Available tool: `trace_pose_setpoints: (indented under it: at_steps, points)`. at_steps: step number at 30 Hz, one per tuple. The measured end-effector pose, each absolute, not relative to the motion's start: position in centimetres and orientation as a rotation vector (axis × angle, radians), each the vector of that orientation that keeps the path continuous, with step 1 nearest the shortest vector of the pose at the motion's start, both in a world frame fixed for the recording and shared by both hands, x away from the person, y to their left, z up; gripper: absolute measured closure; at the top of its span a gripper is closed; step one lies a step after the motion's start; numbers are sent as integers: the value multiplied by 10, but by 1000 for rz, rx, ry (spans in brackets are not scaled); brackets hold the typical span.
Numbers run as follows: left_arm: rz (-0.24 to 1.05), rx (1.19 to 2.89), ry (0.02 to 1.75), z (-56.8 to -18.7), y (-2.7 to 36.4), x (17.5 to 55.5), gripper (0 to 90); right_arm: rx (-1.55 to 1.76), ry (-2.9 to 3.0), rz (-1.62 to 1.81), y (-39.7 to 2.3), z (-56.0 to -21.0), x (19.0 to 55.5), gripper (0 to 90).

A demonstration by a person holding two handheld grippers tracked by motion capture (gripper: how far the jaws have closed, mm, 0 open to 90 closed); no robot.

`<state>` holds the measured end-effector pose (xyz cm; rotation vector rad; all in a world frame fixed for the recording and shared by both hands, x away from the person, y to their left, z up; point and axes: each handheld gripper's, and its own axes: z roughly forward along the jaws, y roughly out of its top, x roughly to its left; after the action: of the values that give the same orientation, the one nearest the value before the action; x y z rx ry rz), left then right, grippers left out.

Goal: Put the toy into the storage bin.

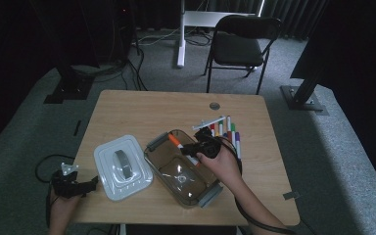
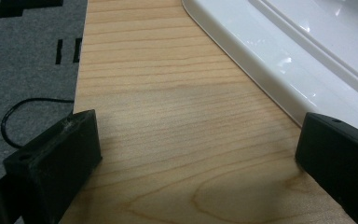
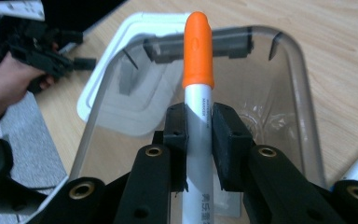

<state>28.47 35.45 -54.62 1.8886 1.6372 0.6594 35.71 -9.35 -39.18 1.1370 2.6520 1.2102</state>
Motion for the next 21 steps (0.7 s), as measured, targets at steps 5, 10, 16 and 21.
trace_pose_setpoints:
  at_steps: [5,10,16,21]
  points:
    - [660,1888,1637,-546,354,285,5,1133,2698,1161,-83,-399,357,766]
    - [660,1889,1637,-546,354,285,5,1097,2743,1103,-70,-405,357,766]
    - [660,1888,1637,-546,354,285,5,1098,2819,1022,-54,-418,361,766]
    - [659,1888,1637,-546,354,285,5,1092,2879,966,-43,-424,363,766]
